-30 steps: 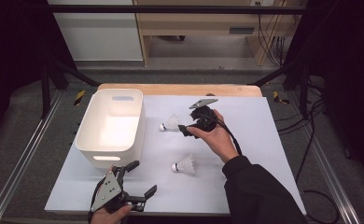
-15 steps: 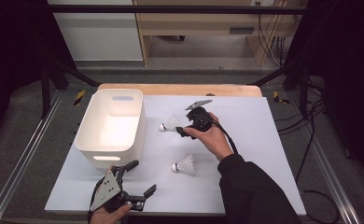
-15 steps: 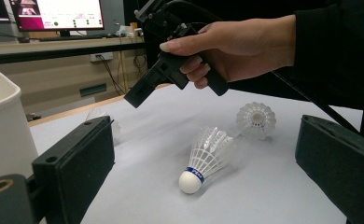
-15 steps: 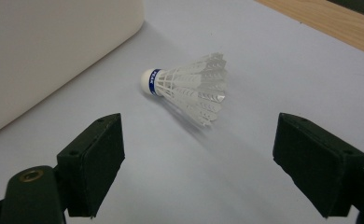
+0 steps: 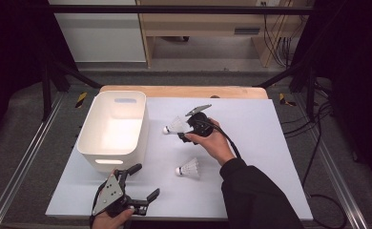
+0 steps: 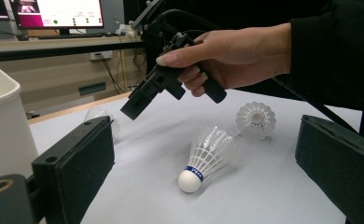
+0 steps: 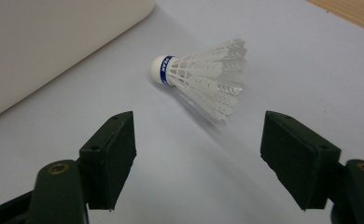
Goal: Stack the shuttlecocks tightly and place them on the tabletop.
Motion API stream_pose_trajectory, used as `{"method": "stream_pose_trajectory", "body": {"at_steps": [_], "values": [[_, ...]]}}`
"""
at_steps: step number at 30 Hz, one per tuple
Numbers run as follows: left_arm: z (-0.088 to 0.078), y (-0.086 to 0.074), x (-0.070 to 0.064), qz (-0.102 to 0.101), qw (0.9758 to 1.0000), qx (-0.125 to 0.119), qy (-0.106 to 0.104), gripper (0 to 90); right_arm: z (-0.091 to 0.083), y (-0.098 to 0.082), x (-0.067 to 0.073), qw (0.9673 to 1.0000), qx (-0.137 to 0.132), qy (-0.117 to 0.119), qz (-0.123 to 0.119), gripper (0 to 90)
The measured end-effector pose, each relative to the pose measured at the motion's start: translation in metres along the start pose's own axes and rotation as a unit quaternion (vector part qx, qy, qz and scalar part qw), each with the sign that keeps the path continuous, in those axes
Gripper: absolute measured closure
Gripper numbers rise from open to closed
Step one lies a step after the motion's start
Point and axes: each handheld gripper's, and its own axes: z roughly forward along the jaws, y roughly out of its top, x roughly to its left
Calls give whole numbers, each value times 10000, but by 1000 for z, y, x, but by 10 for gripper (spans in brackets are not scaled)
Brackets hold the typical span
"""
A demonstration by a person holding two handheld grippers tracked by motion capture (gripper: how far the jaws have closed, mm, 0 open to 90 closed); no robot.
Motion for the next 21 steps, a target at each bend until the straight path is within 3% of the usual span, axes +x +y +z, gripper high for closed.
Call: {"method": "stream_pose_trajectory", "body": {"at_steps": [4, 11, 15, 21], "values": [[0, 1, 0, 53, 10000, -25, 46, 44, 5, -1, 3, 9999, -39, 113, -54, 365], [4, 0, -4, 78, 10000, 23, -51, 44, 14, -3, 6, 9997, 41, 180, -130, 444], [5, -1, -5, 92, 9999, 39, -61, 44, 18, -2, 4, 9999, 4, 15, -139, 476], [5, -1, -4, 88, 9999, 34, -47, 46, 29, 0, -6, 9997, -197, -115, 99, 502]]}}
